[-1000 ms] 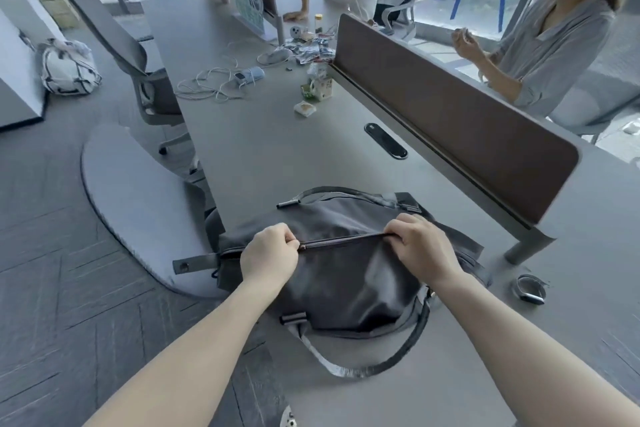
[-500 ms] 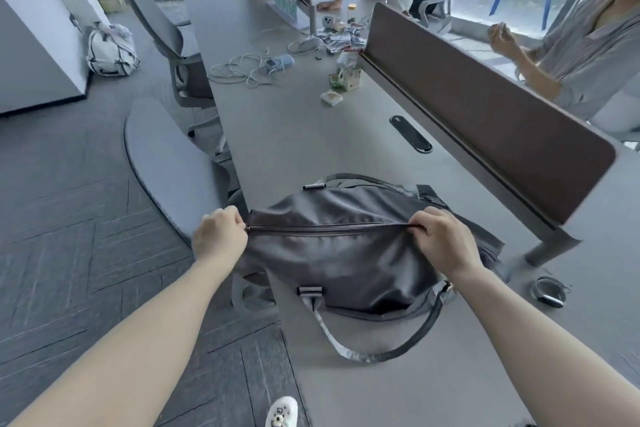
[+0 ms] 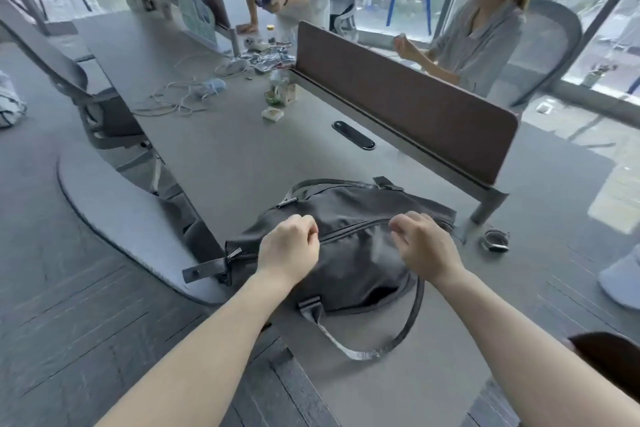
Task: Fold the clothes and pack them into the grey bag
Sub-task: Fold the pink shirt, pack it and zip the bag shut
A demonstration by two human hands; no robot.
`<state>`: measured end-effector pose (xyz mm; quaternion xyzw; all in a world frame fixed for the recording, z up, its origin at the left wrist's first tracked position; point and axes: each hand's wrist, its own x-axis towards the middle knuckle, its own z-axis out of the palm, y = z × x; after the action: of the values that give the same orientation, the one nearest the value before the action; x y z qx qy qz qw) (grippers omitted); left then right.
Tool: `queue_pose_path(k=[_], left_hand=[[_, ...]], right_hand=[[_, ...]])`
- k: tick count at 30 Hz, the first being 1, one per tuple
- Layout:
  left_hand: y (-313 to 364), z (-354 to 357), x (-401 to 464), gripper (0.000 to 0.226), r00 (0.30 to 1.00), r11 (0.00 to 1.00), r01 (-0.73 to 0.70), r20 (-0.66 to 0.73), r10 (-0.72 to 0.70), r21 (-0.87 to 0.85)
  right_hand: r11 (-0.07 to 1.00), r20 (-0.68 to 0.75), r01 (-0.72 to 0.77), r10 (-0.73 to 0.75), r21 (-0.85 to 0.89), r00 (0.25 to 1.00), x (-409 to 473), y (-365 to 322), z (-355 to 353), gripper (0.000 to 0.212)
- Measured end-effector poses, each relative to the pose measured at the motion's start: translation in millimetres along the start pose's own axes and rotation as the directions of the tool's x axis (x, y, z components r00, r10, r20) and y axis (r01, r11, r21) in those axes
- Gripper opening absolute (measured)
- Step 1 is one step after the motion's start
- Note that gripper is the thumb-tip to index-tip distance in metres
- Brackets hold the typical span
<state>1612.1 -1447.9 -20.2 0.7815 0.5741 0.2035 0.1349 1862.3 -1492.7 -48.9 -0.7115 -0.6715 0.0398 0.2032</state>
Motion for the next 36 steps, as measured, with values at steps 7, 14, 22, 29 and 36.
queue_pose_path(k=[7, 14, 22, 29, 36], left_hand=[[82, 51, -34, 0.017, 0.865, 0.894, -0.402, 0.237, 0.442, -0.199], [182, 87, -115, 0.017, 0.595, 0.704, -0.635, 0.382, 0.708, -0.316], [306, 111, -231, 0.022, 0.338, 0.495, -0.785, 0.411, 0.846, -0.372], [405, 144, -366, 0.023, 0.272, 0.481, -0.782, 0.478, 0.835, -0.395], [494, 180, -439, 0.024, 0.261, 0.504, -0.765, 0.523, 0.812, -0.400]], right_hand=[[0.948, -0.130, -0.311, 0.301, -0.067, 0.945, -118, -3, -32, 0.008], [0.775, -0.215, -0.626, 0.600, -0.081, 0.771, -262, 16, -83, 0.014], [0.620, -0.322, -0.784, 0.737, -0.027, 0.594, -415, 55, -132, 0.016], [0.556, -0.289, -0.831, 0.795, -0.007, 0.534, -561, 104, -181, 0.016], [0.526, -0.296, -0.850, 0.809, -0.022, 0.508, -643, 175, -235, 0.016]])
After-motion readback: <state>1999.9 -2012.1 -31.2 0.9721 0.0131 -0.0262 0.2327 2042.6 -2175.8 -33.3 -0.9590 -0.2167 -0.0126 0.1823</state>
